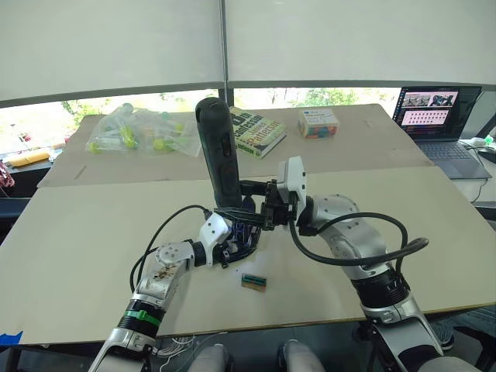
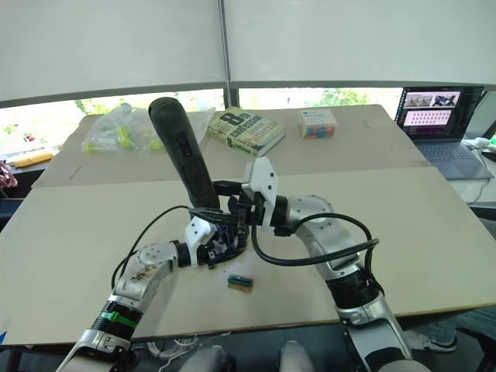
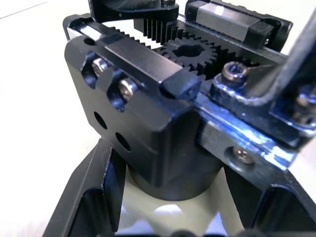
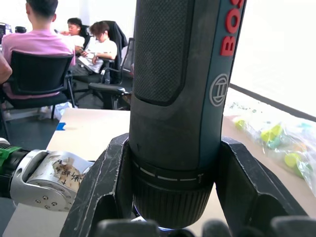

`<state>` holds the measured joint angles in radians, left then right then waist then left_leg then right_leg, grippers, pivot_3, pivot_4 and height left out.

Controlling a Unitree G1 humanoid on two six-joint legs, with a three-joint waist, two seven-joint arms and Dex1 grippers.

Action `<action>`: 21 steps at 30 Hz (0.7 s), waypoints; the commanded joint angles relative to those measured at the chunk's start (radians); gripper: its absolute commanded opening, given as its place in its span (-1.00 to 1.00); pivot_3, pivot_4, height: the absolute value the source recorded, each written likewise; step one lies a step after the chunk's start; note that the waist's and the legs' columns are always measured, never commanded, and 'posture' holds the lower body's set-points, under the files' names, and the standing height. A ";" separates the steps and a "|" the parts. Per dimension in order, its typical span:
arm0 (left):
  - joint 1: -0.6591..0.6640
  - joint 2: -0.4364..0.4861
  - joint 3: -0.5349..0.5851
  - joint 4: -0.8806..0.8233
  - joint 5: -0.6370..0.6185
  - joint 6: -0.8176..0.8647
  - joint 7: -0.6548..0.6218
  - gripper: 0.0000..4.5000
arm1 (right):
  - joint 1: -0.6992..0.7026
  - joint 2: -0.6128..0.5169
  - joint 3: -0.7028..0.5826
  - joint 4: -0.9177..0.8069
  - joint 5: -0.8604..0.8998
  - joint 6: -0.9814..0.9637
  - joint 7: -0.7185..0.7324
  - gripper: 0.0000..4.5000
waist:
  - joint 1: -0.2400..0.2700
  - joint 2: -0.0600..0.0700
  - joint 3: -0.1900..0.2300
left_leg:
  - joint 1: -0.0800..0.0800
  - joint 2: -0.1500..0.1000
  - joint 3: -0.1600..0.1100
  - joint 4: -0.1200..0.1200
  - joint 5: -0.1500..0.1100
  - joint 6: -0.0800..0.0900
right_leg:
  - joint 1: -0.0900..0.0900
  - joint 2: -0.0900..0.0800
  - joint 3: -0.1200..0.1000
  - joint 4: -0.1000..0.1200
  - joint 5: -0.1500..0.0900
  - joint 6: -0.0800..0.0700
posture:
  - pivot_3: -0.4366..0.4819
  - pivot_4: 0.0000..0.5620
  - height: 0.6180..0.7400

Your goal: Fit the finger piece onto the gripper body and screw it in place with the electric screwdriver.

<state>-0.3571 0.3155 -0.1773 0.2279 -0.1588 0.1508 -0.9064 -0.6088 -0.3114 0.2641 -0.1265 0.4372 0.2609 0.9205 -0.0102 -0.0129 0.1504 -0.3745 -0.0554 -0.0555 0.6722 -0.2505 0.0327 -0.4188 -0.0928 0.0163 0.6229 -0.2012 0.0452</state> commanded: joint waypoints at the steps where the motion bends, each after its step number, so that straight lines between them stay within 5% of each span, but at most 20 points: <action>1: 0.019 -0.002 -0.022 -0.015 -0.007 0.010 -0.020 0.04 | 0.054 -0.028 0.052 0.096 -0.089 0.050 -0.013 -0.13 | 0.000 0.000 0.000 | 0.000 0.000 0.000 0.000 0.000 0.000 | 0.000 0.000 0.000 0.000 0.000 0.000 | -0.05 -0.47 1.00; 21: 0.021 0.002 -0.024 -0.018 -0.008 0.013 -0.021 0.04 | 0.066 -0.046 0.080 0.129 -0.085 0.219 -0.079 -0.13 | -0.001 0.000 -0.012 | 0.012 0.002 0.000 -0.011 0.000 0.000 | 0.015 -0.001 -0.001 -0.013 -0.004 0.005 | -0.05 -0.47 1.00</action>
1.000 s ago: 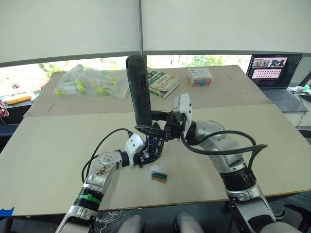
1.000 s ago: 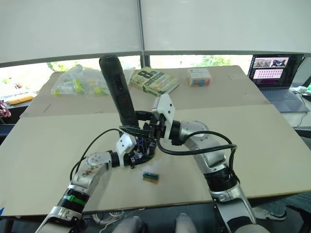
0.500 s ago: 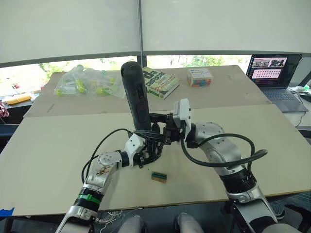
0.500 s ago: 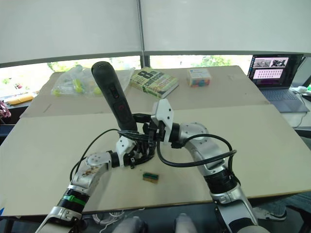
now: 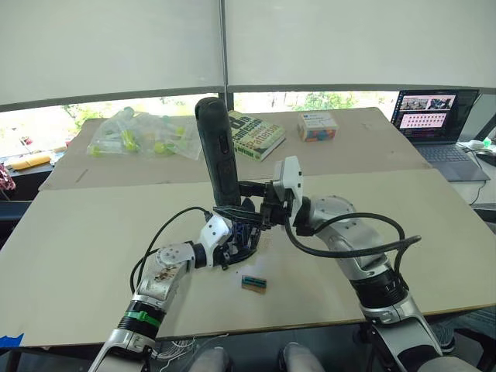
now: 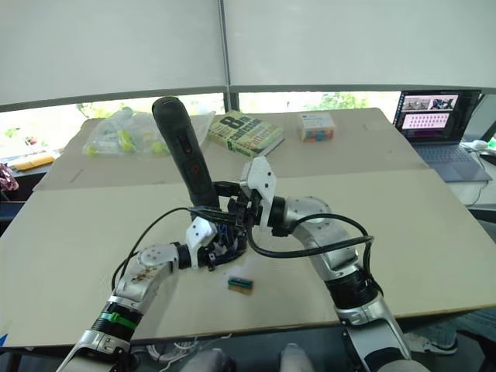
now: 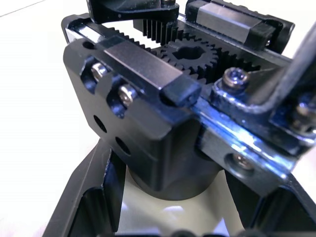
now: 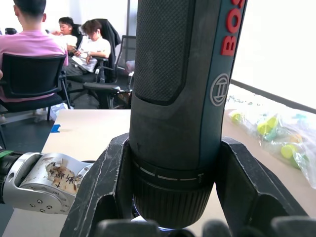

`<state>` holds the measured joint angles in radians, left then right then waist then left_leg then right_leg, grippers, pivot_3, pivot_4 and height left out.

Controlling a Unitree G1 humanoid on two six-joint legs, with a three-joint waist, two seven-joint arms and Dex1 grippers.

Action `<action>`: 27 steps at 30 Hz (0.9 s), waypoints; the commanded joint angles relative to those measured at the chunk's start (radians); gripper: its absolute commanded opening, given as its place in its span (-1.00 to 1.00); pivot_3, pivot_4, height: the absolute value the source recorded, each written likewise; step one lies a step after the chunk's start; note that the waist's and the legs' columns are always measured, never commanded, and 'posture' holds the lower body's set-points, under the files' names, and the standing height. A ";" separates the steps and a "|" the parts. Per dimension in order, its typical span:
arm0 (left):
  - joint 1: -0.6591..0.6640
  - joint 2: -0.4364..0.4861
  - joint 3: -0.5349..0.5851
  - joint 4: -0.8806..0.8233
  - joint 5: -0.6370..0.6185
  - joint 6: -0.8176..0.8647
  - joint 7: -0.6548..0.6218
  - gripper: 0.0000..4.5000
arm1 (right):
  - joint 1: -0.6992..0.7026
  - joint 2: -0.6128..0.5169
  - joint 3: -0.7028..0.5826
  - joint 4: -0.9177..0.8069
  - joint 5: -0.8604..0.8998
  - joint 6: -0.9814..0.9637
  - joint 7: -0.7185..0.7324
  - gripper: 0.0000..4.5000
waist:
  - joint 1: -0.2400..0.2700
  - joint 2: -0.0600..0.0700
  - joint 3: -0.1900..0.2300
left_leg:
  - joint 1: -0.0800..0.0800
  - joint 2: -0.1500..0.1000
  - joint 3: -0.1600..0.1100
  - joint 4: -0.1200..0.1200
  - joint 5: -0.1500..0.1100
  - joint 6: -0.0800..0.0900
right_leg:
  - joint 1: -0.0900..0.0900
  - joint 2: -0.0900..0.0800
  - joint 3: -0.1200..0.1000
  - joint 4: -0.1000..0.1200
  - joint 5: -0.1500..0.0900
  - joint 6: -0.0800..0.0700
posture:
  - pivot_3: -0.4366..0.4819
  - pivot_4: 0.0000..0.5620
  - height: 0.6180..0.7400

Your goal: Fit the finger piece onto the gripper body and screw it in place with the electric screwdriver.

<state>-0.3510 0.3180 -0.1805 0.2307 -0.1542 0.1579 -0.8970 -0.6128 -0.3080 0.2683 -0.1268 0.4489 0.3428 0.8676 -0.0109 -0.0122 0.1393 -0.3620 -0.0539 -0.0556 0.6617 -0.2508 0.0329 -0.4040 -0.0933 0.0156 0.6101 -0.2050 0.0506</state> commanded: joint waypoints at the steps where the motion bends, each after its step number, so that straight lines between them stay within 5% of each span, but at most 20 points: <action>1: 0.015 -0.001 -0.021 -0.021 -0.013 0.006 -0.030 0.04 | 0.070 -0.048 0.076 0.130 -0.097 0.136 -0.027 -0.13 | 0.000 -0.001 -0.001 | 0.001 0.000 0.000 0.000 0.000 0.000 | 0.000 0.000 0.000 0.000 -0.001 0.001 | -0.05 -0.47 1.00; 27: 0.014 -0.005 -0.022 -0.016 -0.016 0.007 -0.026 0.04 | 0.081 -0.030 0.096 0.117 -0.095 0.010 0.047 -0.13 | 0.001 -0.001 -0.004 | 0.000 0.000 0.000 -0.002 -0.001 0.000 | 0.000 -0.002 0.000 0.000 -0.004 0.002 | -0.05 -0.47 1.00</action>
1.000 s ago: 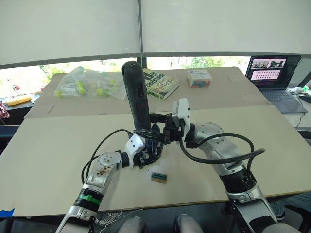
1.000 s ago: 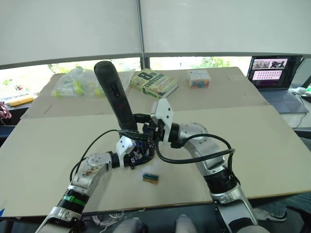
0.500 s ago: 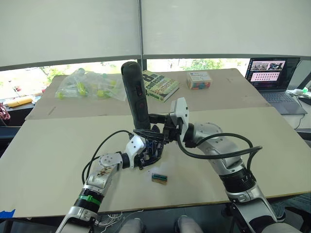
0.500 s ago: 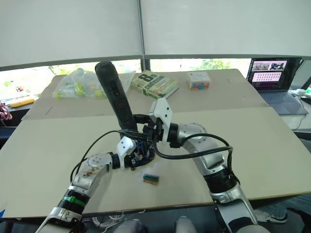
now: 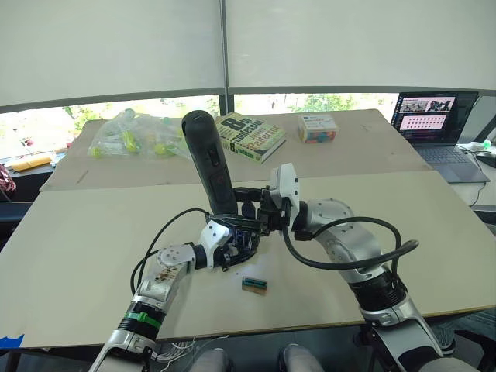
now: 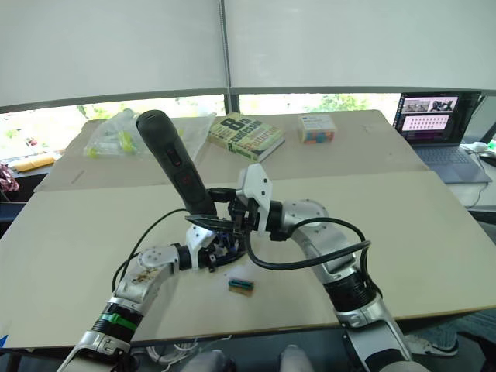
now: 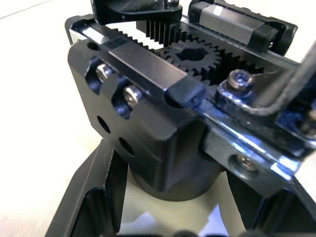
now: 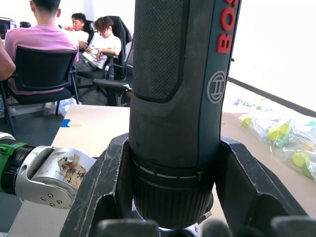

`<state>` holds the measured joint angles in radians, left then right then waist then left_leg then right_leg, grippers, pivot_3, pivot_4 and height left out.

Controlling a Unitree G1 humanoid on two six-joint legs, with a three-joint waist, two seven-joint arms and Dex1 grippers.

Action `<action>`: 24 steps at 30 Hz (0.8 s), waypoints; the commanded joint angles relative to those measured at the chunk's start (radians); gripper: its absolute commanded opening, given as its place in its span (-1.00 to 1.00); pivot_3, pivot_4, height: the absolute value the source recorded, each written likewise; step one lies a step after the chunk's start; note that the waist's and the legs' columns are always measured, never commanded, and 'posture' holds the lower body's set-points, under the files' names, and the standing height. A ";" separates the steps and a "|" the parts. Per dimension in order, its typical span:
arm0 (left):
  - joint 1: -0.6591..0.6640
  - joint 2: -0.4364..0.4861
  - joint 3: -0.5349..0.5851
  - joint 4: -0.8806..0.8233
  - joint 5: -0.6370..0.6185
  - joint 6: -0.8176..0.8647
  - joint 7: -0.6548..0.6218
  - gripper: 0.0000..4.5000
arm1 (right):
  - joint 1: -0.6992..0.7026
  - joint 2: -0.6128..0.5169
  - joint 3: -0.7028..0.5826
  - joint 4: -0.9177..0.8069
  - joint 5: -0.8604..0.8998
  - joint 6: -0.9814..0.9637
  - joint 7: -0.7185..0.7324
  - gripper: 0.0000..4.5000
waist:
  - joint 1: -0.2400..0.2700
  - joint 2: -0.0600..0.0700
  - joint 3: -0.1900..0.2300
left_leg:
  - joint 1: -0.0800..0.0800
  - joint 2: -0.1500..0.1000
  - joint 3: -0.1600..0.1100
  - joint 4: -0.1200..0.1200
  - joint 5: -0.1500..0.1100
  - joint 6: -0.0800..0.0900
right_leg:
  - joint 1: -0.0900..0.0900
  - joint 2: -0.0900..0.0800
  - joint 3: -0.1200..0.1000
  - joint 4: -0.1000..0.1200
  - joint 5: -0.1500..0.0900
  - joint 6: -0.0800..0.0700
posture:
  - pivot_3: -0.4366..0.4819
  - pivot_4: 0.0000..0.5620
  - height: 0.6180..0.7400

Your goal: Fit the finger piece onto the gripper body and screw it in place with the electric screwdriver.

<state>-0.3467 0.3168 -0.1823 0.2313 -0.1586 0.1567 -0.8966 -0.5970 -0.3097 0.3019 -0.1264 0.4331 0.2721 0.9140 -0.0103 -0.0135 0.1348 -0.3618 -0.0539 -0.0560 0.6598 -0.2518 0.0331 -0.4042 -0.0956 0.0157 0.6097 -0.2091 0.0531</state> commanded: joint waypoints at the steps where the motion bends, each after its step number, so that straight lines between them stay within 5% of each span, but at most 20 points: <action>1: 0.010 -0.004 -0.020 -0.017 -0.012 0.007 -0.026 0.04 | 0.066 -0.031 0.062 0.120 -0.082 0.081 -0.001 -0.13 | 0.000 0.000 0.000 | 0.000 0.000 0.000 0.000 0.000 0.000 | 0.000 0.000 0.000 0.000 0.000 0.000 | -0.05 -0.47 1.00; 15: 0.011 -0.002 -0.021 -0.018 -0.008 0.016 -0.021 0.04 | 0.012 -0.003 -0.044 0.054 0.037 0.038 0.046 -0.13 | 0.002 -0.002 0.002 | -0.002 0.000 0.000 0.000 0.000 0.000 | -0.001 -0.001 -0.001 -0.001 -0.001 0.001 | -0.05 -0.47 1.00; 24: 0.015 -0.001 -0.016 -0.003 0.019 0.021 0.020 0.04 | -0.077 0.004 -0.156 -0.046 0.161 -0.001 0.149 -0.13 | 0.018 -0.003 0.007 | -0.022 -0.002 -0.001 0.000 0.000 0.000 | -0.022 0.000 -0.001 0.001 0.007 -0.012 | -0.05 -0.47 1.00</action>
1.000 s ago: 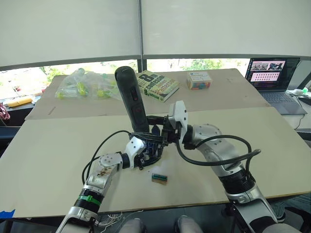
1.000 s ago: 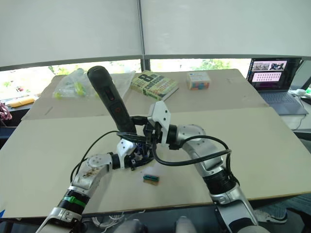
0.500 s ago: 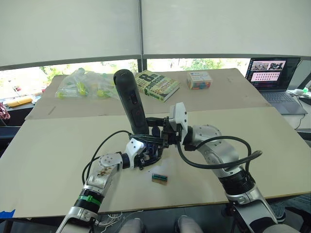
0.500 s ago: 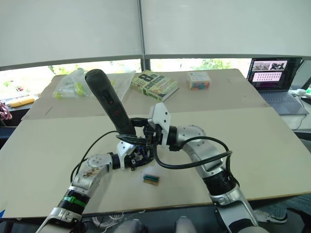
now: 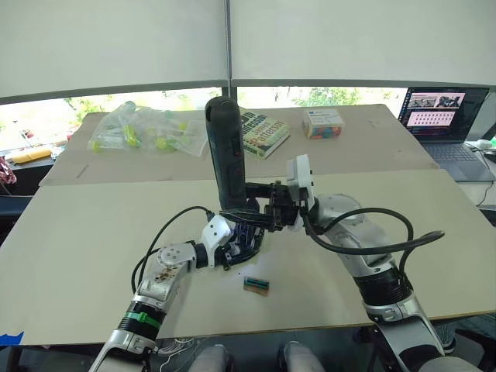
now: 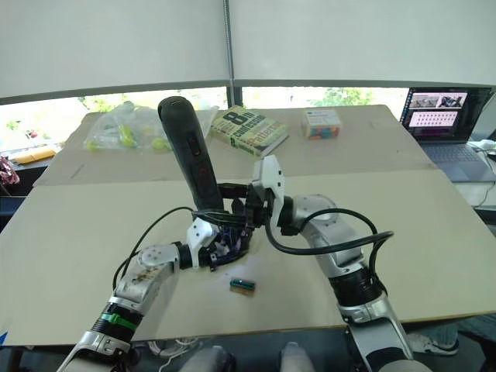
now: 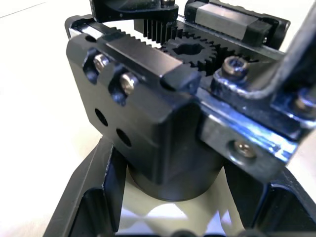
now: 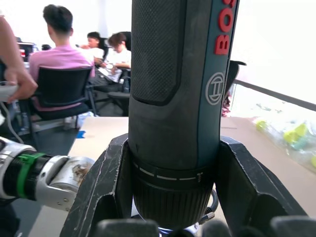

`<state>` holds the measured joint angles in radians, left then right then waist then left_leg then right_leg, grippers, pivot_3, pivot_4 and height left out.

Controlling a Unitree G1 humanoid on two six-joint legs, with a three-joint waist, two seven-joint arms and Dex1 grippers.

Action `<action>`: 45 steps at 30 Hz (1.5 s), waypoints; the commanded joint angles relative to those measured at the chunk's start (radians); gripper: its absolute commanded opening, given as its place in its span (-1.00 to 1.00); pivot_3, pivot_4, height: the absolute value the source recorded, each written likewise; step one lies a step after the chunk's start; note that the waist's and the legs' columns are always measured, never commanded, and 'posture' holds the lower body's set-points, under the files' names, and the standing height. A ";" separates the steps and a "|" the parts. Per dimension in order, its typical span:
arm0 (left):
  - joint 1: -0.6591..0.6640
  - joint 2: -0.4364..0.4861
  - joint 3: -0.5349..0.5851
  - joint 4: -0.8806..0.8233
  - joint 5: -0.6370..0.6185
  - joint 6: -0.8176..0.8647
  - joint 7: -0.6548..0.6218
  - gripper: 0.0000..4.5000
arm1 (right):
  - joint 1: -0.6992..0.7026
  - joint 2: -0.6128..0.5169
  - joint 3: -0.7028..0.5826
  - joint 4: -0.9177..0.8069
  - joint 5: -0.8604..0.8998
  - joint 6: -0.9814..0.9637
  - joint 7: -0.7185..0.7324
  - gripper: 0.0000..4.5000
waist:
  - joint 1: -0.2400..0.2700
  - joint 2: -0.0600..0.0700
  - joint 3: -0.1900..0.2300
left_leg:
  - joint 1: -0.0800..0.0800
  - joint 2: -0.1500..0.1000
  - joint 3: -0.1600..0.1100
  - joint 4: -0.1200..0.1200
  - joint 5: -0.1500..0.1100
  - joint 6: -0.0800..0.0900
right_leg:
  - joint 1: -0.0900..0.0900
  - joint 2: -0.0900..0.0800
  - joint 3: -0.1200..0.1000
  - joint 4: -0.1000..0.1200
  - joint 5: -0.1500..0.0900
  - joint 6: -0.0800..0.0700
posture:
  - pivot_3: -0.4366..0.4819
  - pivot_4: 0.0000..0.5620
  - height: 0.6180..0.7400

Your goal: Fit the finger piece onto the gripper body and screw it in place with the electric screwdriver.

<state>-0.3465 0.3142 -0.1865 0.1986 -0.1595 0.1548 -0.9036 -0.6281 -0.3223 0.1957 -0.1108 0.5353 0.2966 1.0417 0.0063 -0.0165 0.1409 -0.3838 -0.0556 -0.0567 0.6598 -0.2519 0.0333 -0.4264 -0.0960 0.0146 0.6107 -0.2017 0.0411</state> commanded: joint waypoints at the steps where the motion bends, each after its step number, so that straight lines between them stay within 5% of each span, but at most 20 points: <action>1: 0.015 0.001 -0.012 0.030 0.020 0.022 0.027 0.04 | -0.048 0.022 -0.057 -0.065 0.064 -0.029 0.022 -0.13 | 0.003 0.000 0.002 | -0.001 0.000 0.000 0.000 0.000 0.000 | -0.001 0.000 0.000 0.000 0.000 0.000 | -0.05 -0.47 1.00; 16: 0.008 -0.013 -0.006 0.056 0.014 0.005 0.044 0.04 | -0.015 -0.019 -0.120 -0.158 0.173 0.020 0.094 -0.13 | 0.006 0.000 0.005 | 0.000 0.000 0.000 0.001 0.000 0.000 | 0.001 0.000 -0.001 0.000 0.000 0.000 | -0.05 -0.47 1.00; 21: 0.024 -0.002 0.010 0.050 0.012 0.000 0.058 0.99 | 0.012 -0.080 -0.183 -0.252 0.305 0.102 0.097 -0.13 | 0.005 0.000 0.006 | 0.000 0.000 0.000 0.001 0.000 0.000 | 0.001 0.000 -0.001 -0.001 0.000 0.000 | -0.05 -0.47 1.00; 25: 0.059 0.024 0.032 0.015 0.002 -0.004 0.054 0.99 | 0.017 -0.135 -0.235 -0.313 0.385 0.166 0.062 -0.13 | -0.001 0.001 0.007 | 0.000 0.001 0.000 0.001 0.000 0.000 | 0.001 0.000 -0.001 0.000 0.000 0.000 | -0.05 -0.47 1.00; 32: 0.197 0.158 0.171 -0.122 -0.137 -0.044 -0.060 0.99 | 0.041 -0.396 -0.408 -0.235 0.432 0.289 0.080 -0.13 | -0.019 0.001 0.014 | -0.001 0.003 0.000 0.000 0.000 0.000 | -0.001 0.000 0.000 -0.001 0.000 0.000 | -0.05 -0.47 1.00; 37: 0.282 0.257 0.294 -0.197 -0.285 -0.131 -0.228 0.99 | 0.086 -0.663 -0.480 -0.023 0.360 0.372 0.197 -0.13 | -0.010 0.001 0.024 | -0.007 0.002 0.000 0.000 0.000 0.000 | -0.006 -0.007 0.000 -0.002 0.000 -0.001 | -0.05 -0.47 1.00; 42: 0.303 0.337 0.370 -0.241 -0.366 -0.133 -0.319 0.99 | 0.124 -0.948 -0.329 0.204 0.120 0.391 0.318 -0.13 | 0.012 0.003 0.026 | -0.018 -0.001 0.002 0.002 0.000 0.001 | -0.017 -0.010 -0.002 -0.002 0.000 -0.001 | -0.05 -0.47 1.00; 45: 0.313 0.364 0.393 -0.259 -0.389 -0.123 -0.340 0.99 | 0.078 -1.016 -0.189 0.290 -0.037 0.417 0.317 -0.13 | 0.006 0.003 0.027 | -0.021 -0.001 0.005 0.002 -0.001 0.003 | -0.020 -0.013 -0.002 -0.002 0.000 -0.001 | -0.05 -0.47 1.00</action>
<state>-0.0394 0.6656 0.1833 -0.0269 -0.5192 0.0310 -1.2248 -0.5101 -1.3133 -0.0208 0.1493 0.5654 0.7065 1.3456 0.0124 -0.0133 0.1676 -0.4061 -0.0566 -0.0513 0.6614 -0.2530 0.0366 -0.4483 -0.1086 0.0125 0.6087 -0.2013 0.0402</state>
